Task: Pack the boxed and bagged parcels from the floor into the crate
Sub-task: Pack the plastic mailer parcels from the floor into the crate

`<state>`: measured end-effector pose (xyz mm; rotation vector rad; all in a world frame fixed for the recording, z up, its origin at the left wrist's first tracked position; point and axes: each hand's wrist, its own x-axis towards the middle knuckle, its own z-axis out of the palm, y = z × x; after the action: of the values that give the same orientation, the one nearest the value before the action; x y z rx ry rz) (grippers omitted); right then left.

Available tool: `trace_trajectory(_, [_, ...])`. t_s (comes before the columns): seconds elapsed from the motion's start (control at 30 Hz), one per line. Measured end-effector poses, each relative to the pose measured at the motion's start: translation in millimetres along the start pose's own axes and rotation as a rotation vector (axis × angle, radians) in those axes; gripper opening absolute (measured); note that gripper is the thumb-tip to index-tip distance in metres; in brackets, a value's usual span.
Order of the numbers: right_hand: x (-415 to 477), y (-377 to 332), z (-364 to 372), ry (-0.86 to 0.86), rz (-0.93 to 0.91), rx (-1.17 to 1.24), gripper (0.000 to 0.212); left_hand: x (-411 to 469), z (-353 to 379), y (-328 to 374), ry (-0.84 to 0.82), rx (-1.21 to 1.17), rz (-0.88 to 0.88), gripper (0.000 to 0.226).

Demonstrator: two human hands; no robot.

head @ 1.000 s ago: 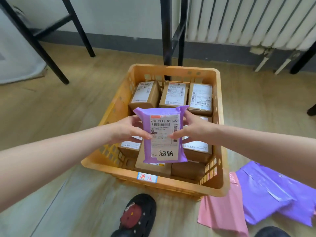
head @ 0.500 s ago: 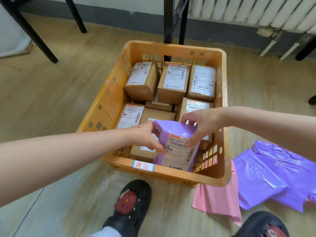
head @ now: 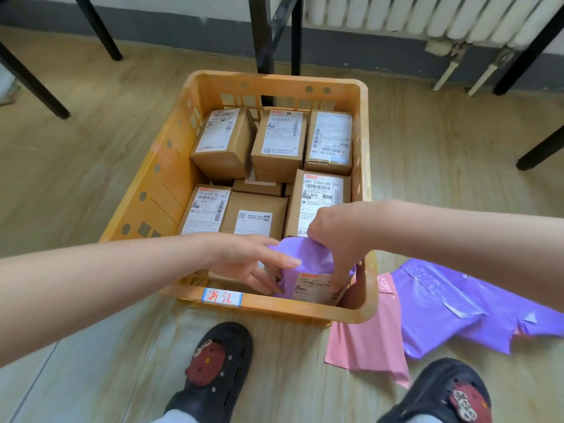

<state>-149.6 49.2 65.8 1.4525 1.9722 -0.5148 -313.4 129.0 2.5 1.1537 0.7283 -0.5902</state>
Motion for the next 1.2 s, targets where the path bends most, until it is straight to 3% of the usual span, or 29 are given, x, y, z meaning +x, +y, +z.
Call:
trace_trajectory(0.13, [2, -15, 16, 0.089, -0.030, -0.085, 0.054, 4, 2, -7, 0.088, -0.069, -0.002, 0.046])
trace_trajectory(0.33, [7, -6, 17, 0.018, -0.112, -0.069, 0.059, 20, 14, -12, 0.289, -0.046, -0.014, 0.044])
trace_trajectory(0.57, [21, -13, 28, -0.008, -0.137, -0.155, 0.030, 39, 20, -23, 0.417, 0.175, -0.066, 0.042])
trace_trajectory(0.7, [39, -29, 48, 0.090, -0.092, -0.267, 0.005, 52, 25, -17, 0.486, 0.507, -0.174, 0.046])
trace_trajectory(0.8, [47, -38, 60, 0.093, -0.044, -0.295, 0.018, 61, 27, -12, 0.481, 0.588, -0.215, 0.044])
trace_trajectory(1.07, [36, -23, 43, 0.093, -0.037, -0.124, 0.008, 60, 17, 1, 0.421, 0.958, -0.223, 0.051])
trace_trajectory(1.2, [19, 3, 30, 0.363, -0.051, 0.143, 0.012, 45, 0, 41, 0.272, 1.019, -0.461, 0.049])
